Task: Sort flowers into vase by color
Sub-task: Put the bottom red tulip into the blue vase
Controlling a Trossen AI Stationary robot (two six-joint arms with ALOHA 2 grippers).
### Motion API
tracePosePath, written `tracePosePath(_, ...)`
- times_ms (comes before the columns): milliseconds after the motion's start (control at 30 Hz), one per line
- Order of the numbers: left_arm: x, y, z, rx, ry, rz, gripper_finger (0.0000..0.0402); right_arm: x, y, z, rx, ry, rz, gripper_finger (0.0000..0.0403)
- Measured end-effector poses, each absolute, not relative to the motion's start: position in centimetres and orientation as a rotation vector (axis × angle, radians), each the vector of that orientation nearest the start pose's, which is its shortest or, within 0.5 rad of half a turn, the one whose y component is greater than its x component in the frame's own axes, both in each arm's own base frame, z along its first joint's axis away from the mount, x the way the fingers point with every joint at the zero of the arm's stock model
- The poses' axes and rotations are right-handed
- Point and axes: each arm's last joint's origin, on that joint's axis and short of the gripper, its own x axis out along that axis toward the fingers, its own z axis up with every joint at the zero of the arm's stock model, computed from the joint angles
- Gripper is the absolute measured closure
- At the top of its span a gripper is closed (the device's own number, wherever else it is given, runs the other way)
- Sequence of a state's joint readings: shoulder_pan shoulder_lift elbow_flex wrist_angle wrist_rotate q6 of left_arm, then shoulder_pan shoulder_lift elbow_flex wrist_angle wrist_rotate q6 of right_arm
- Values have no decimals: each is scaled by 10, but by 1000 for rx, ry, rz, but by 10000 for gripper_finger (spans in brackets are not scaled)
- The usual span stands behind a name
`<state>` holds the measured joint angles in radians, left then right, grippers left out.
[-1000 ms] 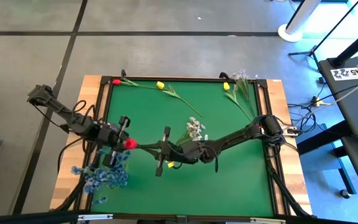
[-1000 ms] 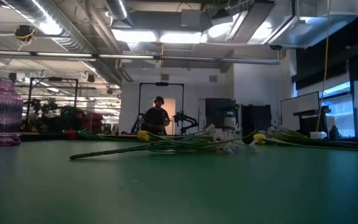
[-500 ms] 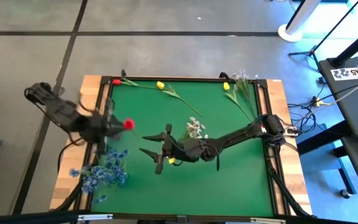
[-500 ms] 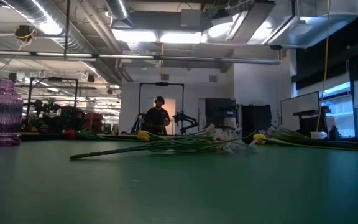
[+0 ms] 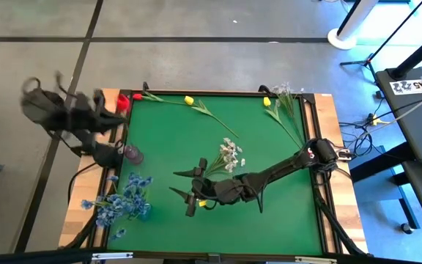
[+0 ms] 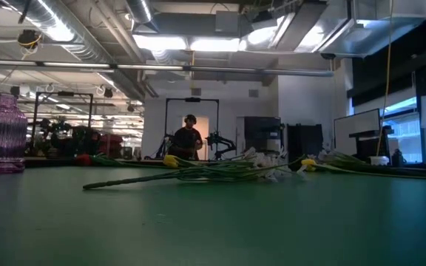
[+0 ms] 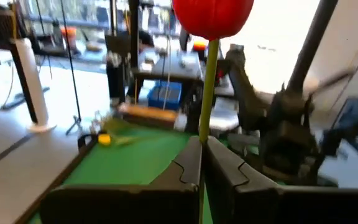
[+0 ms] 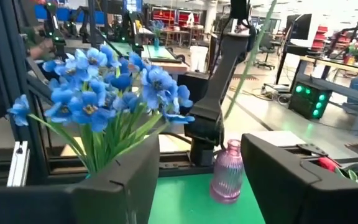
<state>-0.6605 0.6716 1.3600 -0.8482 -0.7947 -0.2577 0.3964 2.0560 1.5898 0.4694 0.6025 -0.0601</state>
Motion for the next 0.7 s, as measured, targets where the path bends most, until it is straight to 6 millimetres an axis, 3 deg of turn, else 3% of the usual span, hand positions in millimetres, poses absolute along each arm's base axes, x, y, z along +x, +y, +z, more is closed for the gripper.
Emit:
tracePosePath(133, 39, -8, 475, -256, 4, -14, 399, 449, 173, 280, -61, 9, -210, 189)
tracePosePath(333, 68, -44, 472, -300, -48, -425, 399, 449, 169, 278, -74, 33, -249, 194)
tracePosePath(567, 109, -78, 461, -187, -32, -443, 399, 450, 166, 276, -81, 51, -274, 194)
tracePosePath(700, 119, -89, 452, -146, 47, -420, 399, 449, 167, 272, -94, 90, -269, 194)
